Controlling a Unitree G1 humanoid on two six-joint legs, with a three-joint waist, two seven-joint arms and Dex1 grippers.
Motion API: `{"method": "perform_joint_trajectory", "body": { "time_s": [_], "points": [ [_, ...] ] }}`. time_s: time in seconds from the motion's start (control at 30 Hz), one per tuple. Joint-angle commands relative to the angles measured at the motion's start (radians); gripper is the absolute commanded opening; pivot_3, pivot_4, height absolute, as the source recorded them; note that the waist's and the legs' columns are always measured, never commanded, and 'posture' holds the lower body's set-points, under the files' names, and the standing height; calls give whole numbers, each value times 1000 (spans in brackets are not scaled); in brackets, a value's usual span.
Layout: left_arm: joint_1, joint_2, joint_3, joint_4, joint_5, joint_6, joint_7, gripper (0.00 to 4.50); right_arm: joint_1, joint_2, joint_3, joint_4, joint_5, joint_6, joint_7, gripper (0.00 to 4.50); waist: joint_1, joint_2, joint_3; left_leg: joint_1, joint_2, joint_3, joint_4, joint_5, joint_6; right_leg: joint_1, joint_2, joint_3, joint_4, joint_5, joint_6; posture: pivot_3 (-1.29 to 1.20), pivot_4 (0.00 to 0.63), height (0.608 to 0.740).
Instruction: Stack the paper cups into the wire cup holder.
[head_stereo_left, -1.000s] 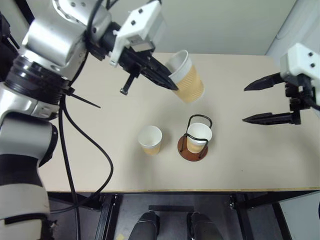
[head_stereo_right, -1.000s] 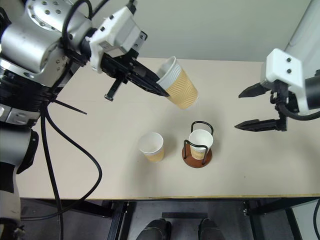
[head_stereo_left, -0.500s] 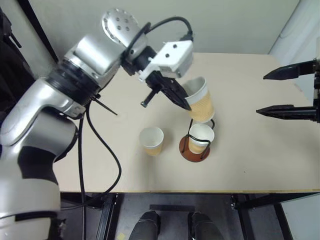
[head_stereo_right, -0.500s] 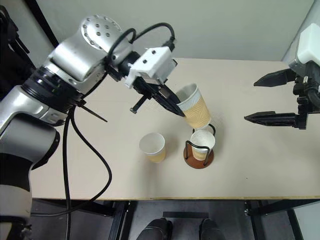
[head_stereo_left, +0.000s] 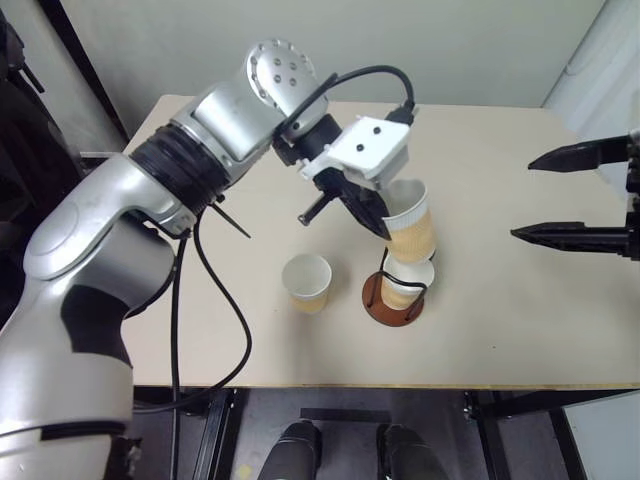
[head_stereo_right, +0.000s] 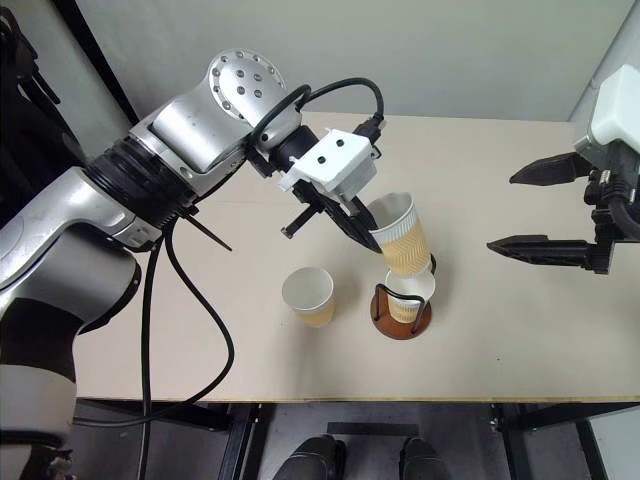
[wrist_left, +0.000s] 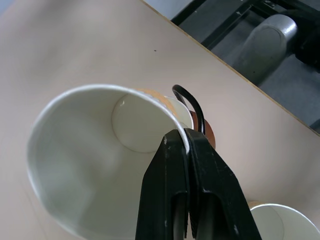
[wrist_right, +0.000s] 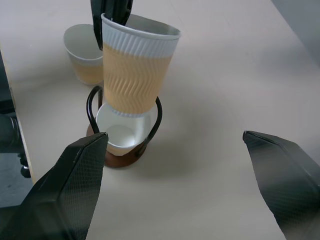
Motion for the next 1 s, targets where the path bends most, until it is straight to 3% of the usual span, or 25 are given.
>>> {"method": "perform_joint_trajectory", "body": {
  "time_s": [0.03, 0.4, 1.0],
  "points": [
    [-31, -4, 0, -14, -9, -32, -36, 0, -2, -27, -59, -10, 22, -4, -21, 4484, 1, 0, 0, 0, 0, -1, 0, 0, 1, 0, -2, 1, 0, 0, 1, 0, 150, 740],
    [-17, -40, -36, 16, 60, -140, -36, 0, 21, -36, -72, -21, 59, -6, -60, 4484, 5, 0, 0, 0, -11, 0, 2, -1, 5, 2, -16, 1, 0, -4, 9, 0, 150, 740],
    [8, -114, -49, 62, 158, -253, -36, 0, 69, -58, -109, -34, 91, -13, -90, 4484, 8, 0, 0, -3, -14, 2, 9, -4, 9, 4, -18, -1, 0, -4, 14, 0, 150, 740]
  ]
}}
